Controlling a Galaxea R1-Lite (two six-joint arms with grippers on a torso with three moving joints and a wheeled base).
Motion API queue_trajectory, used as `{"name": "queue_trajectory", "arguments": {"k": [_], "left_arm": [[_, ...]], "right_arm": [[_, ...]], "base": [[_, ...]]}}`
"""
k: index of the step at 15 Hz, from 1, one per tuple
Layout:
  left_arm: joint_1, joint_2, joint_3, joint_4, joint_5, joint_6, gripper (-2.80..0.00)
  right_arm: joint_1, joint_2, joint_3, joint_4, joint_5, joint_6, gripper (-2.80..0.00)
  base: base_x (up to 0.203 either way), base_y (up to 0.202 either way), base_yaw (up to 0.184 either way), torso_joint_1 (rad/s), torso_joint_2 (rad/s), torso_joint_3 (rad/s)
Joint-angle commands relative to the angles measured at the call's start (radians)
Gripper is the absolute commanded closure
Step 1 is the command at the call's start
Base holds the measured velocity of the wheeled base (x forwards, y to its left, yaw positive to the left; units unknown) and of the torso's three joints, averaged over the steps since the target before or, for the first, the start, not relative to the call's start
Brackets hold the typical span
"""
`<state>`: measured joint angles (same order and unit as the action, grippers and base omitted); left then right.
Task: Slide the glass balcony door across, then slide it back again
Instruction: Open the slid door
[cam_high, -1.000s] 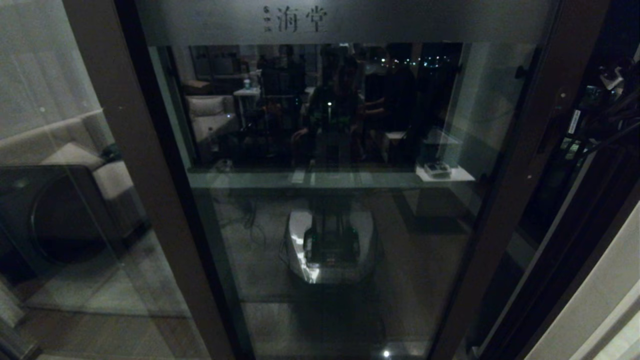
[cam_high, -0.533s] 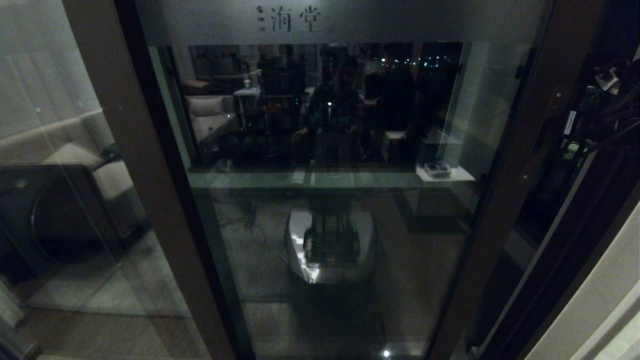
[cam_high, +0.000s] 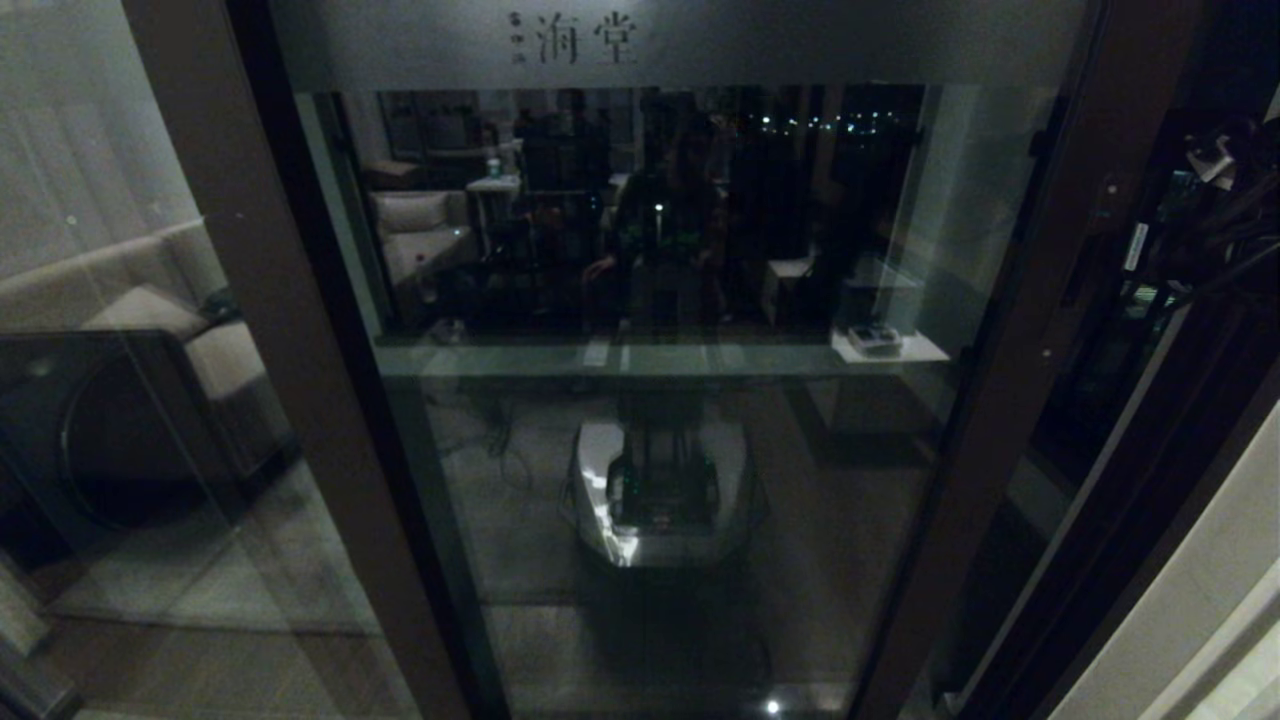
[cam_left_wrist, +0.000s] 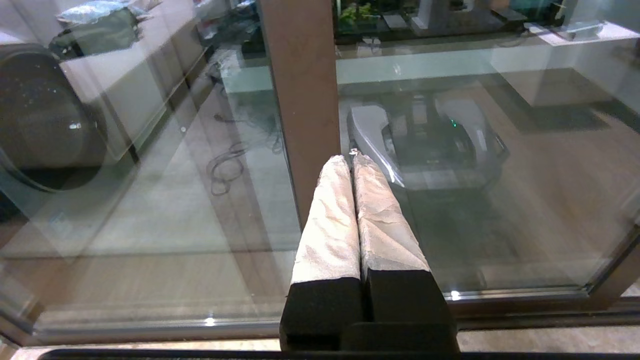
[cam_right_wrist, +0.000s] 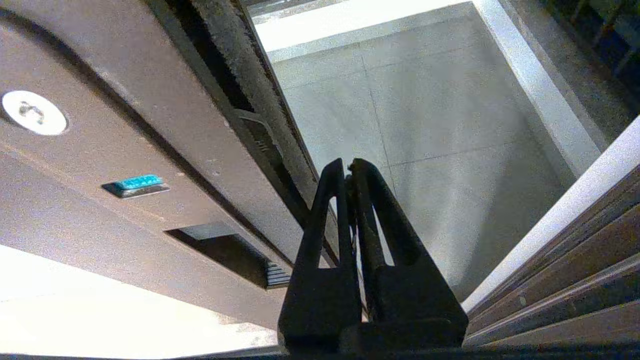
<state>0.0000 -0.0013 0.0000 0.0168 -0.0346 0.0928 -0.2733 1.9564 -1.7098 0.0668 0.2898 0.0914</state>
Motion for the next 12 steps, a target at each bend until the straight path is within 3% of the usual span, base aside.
{"name": "queue_trajectory", "arguments": {"k": [1, 12], "left_arm": [[0.000, 0.000, 0.002, 0.000, 0.000, 0.001, 0.00], [0.000, 0.000, 0.002, 0.000, -0.001, 0.001, 0.00]], "right_arm": [[0.012, -0.002, 0.001, 0.001, -0.014, 0.001, 0.00], [0.049, -0.022, 0.044, -0.030, -0.018, 0.002, 0.00]], "base": [[0.000, 0.000, 0.000, 0.000, 0.00, 0.000], [0.000, 0.000, 0.000, 0.000, 0.00, 0.000]]}}
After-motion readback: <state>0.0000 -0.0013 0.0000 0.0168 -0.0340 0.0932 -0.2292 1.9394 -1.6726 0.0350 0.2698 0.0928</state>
